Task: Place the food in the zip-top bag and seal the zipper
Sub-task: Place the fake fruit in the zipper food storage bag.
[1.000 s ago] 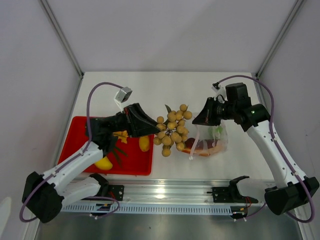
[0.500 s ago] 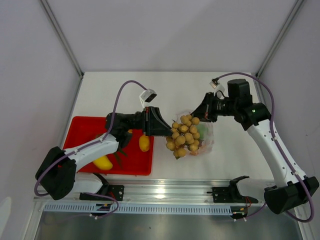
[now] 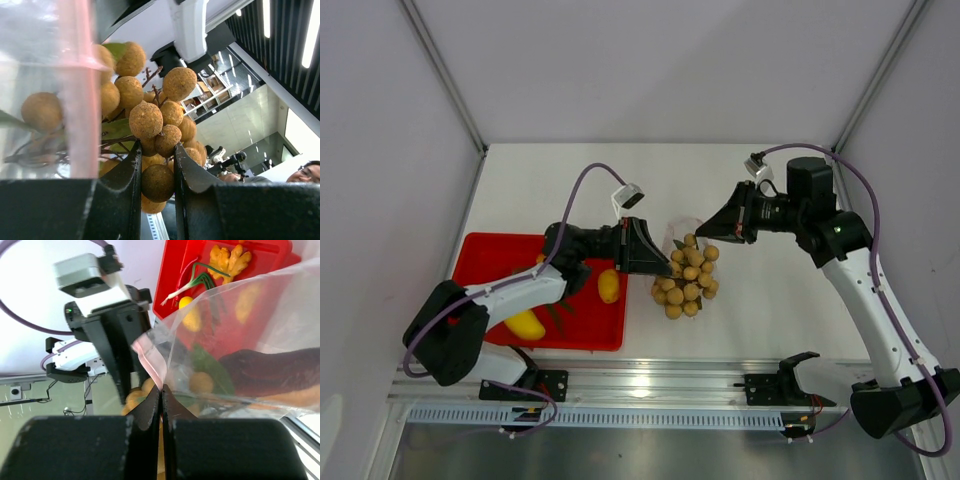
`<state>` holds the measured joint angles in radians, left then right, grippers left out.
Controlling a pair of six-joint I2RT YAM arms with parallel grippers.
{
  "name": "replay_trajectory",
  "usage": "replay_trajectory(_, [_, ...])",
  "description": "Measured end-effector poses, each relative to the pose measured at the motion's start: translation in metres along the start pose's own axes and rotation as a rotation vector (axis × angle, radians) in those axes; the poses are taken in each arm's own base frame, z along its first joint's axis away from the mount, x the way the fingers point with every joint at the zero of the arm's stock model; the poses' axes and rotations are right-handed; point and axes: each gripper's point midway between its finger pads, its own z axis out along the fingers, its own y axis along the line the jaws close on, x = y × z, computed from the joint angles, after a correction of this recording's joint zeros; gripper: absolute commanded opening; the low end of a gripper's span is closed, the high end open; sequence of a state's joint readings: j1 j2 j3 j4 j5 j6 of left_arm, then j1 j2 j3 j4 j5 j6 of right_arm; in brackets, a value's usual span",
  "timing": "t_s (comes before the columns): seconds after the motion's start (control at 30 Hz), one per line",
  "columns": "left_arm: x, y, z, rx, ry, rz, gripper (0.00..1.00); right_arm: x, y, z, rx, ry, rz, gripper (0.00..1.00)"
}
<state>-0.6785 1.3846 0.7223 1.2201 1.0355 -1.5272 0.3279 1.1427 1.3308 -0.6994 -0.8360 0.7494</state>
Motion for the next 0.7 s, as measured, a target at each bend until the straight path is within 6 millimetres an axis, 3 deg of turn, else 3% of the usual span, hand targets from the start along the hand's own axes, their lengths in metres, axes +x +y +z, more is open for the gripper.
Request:
replay_trajectory(0.27, [0.013,0.041,-0.010,-0.067,-0.001,-0.067,0.01,-0.003,0.002,-0.002,0.004,-0.014,0.004,0.00])
replay_trajectory(0.47, [0.007,0.061,-0.016,-0.180,-0.062,0.002,0.01,-0.003,0.000,-0.004,0.025,-0.024,-0.002,0.00])
replay_trajectory(0.7, [-0.017,0.050,-0.005,-0.400,-0.125,0.177,0.00,-0.006,-0.001,-0.004,0.038,-0.042,0.000,0.00])
